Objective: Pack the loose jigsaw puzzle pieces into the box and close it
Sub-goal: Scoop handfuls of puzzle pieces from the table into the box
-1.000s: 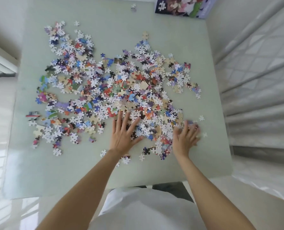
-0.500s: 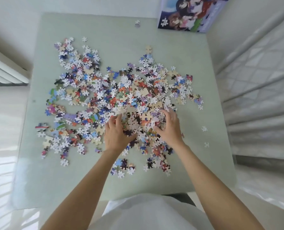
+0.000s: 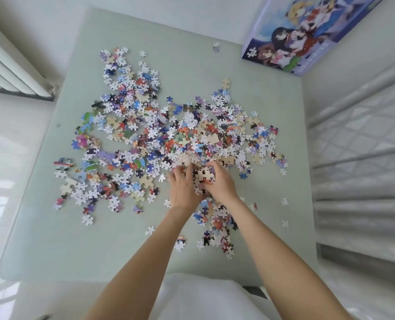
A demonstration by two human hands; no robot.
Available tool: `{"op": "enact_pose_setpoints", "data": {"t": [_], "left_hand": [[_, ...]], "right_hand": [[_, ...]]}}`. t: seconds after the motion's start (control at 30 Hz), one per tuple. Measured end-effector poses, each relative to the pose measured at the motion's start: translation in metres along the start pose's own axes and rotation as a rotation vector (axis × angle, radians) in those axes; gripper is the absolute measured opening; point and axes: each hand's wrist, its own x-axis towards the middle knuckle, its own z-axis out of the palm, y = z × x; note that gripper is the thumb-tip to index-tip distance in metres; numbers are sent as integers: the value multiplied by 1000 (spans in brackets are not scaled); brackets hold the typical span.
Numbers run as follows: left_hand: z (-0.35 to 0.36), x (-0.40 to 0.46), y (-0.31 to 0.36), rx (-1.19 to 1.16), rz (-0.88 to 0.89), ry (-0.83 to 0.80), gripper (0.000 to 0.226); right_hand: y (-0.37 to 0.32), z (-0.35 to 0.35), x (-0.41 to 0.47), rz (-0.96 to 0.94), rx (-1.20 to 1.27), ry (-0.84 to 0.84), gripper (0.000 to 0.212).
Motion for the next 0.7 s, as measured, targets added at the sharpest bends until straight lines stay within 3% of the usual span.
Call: {"op": "enact_pose_setpoints", "data": {"t": [0.17, 0.3, 0.5, 0.7], "left_hand": [[3, 1, 5, -149, -29, -14, 96], [3, 4, 4, -200, -21, -15, 82], [5, 1, 5, -66, 18, 58, 73], [9, 0, 15, 31, -8, 57, 71]], "right_hand": [[-1, -10, 0, -29, -4, -92, 55], [6, -18, 1, -77, 35, -91, 43], [17, -28, -3, -95, 32, -15, 29], [32, -47, -4, -102, 69, 81, 30]]}}
